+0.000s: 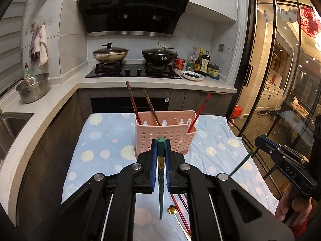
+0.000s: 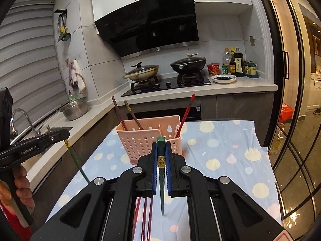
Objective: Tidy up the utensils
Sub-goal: 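Lift both green chopsticks and carry them over the pink holder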
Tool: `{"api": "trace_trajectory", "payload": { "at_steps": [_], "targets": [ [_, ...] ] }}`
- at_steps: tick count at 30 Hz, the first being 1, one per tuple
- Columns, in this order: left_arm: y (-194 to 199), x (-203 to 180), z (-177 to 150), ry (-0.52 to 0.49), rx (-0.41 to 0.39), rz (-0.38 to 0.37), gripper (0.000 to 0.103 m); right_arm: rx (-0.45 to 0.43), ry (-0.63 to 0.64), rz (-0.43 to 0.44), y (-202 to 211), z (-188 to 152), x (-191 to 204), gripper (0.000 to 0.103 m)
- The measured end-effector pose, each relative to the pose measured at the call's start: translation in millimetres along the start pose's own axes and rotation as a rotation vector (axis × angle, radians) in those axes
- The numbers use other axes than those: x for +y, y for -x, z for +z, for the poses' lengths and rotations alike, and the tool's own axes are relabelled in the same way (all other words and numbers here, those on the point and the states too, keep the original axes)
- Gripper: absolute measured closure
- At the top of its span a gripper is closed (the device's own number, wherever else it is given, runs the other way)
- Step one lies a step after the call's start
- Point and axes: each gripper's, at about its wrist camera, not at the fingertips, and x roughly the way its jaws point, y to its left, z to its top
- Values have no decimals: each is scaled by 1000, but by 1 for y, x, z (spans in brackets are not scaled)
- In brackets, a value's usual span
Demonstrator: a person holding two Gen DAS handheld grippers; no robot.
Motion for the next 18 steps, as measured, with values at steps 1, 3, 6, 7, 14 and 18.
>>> {"api": "trace_trajectory", "payload": {
  "at_steps": [1, 3, 6, 7, 14, 18],
  "targets": [
    [-2, 1, 6, 0, -7, 0, 96, -6, -2, 7, -2, 6, 0, 95],
    [-3, 2, 16, 1, -23, -3, 96, -20, -8, 21, -6, 17, -1, 95],
    [-5, 3, 33, 2, -50, -7, 96, -46, -9, 33, -11, 36, -1, 95],
    [-5, 3, 39, 1, -60, -6, 96, -57, -8, 38, -12, 43, 0, 95],
    [-4, 0, 94, -16, -149, -8, 96, -143, 9, 51, -24, 99, 13, 95],
    [-8, -3, 125, -42, -189, -13, 96, -176, 11, 50, -40, 130, 18, 95]
  ]
}}
